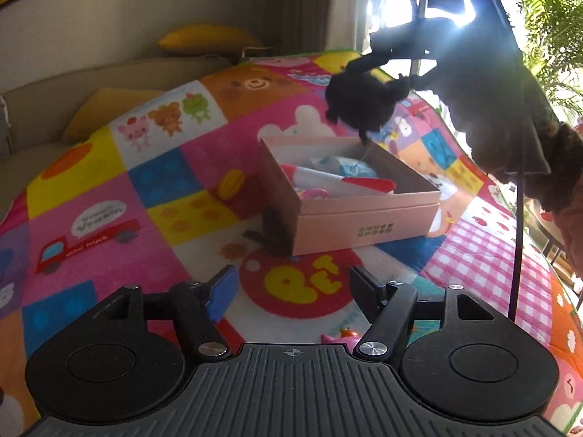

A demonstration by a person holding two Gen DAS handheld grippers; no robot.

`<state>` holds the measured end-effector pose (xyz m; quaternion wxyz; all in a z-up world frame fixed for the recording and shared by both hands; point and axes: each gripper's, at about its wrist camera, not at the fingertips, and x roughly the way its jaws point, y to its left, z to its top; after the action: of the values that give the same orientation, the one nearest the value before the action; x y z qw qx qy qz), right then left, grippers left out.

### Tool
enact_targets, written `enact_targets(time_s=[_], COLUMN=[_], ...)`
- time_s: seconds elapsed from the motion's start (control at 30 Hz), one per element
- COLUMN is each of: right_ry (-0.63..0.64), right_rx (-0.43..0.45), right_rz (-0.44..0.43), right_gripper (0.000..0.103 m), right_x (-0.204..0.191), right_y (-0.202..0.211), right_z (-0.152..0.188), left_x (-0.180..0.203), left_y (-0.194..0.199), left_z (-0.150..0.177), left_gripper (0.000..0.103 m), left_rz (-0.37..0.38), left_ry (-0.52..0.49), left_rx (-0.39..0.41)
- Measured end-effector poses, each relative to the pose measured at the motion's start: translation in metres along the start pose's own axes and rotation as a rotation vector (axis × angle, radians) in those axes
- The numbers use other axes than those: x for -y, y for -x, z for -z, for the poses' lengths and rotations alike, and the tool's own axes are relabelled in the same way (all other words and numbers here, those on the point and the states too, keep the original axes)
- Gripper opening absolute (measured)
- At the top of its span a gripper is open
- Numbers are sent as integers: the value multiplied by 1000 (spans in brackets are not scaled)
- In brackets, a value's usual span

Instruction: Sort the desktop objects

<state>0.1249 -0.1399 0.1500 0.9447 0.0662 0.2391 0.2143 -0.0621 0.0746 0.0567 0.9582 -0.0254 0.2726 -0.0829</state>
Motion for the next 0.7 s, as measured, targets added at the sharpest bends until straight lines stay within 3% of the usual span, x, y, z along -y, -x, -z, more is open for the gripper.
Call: enact_targets(time_s=[0.1,0.2,0.37,0.5,0.63,0.7], right_ry=[-64,-70,138,300,377,425], right_rx=[-85,-122,-96,-162,-281,-309], right_rz=[16,33,48,-71,-250,-294], right_gripper=[65,66,81,86,90,90], right_x=[13,17,-11,-43,-73,-90], right_y=[-31,-31,17,57,76,81], right_z=[14,33,74,119,162,181], left_x=[-15,-25,-33,-40,-48,-49], left_y=[-1,-5,-9,-6,6,12], left_z=[6,11,16,14,11,11], left_gripper=[85,89,95,97,98,98], left_rz=[-7,-6,-26,-76,-114,-127], left_ry=[42,84,121,158,200,205], left_rx=[5,1,-1,-2,4,1])
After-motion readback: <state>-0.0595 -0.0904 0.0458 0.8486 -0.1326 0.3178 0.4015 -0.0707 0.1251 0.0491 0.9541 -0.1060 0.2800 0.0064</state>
